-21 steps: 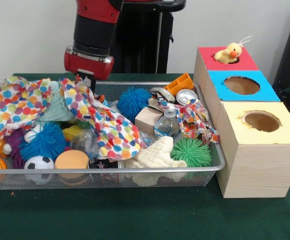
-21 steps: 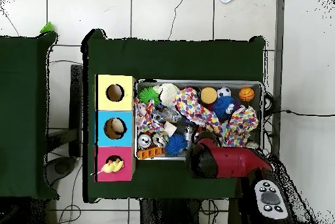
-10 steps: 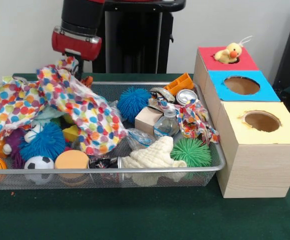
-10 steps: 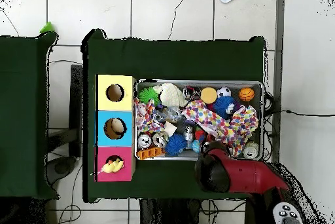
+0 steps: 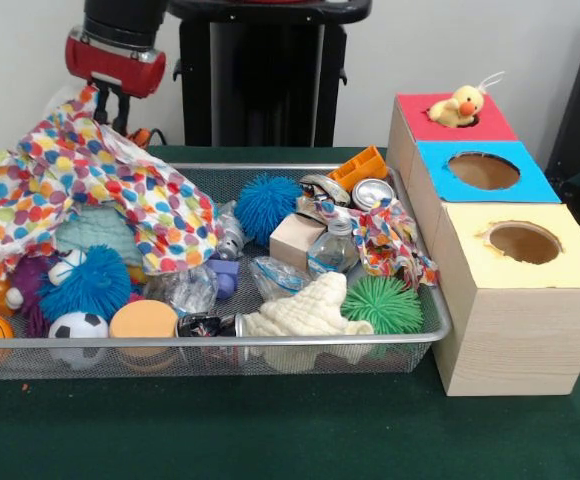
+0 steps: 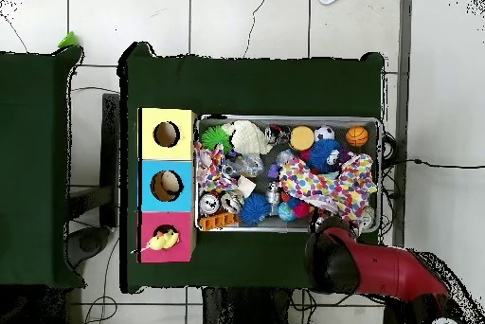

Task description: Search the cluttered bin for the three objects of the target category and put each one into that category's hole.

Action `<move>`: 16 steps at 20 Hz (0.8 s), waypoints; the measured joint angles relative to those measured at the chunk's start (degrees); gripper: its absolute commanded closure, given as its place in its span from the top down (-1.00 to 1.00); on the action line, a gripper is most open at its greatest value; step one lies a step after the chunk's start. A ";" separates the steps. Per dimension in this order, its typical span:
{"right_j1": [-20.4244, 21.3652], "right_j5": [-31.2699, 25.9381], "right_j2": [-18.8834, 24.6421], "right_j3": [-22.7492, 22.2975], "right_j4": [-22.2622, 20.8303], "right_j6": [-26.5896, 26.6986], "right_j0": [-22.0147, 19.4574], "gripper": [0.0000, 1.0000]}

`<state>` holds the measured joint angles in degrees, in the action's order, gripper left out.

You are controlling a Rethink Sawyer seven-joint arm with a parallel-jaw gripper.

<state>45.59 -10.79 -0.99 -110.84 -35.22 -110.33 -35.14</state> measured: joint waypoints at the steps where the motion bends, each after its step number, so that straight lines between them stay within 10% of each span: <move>1: 0.11 -0.09 0.07 -0.03 -0.27 0.00 -0.22 -1.00; 12: 0.30 -1.24 2.26 -1.41 -0.78 0.00 -2.22 -1.00; 16: 0.31 -7.57 6.28 -4.09 5.68 0.00 -6.39 -1.00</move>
<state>45.90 -18.36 5.29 -114.92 -29.54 -110.33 -41.53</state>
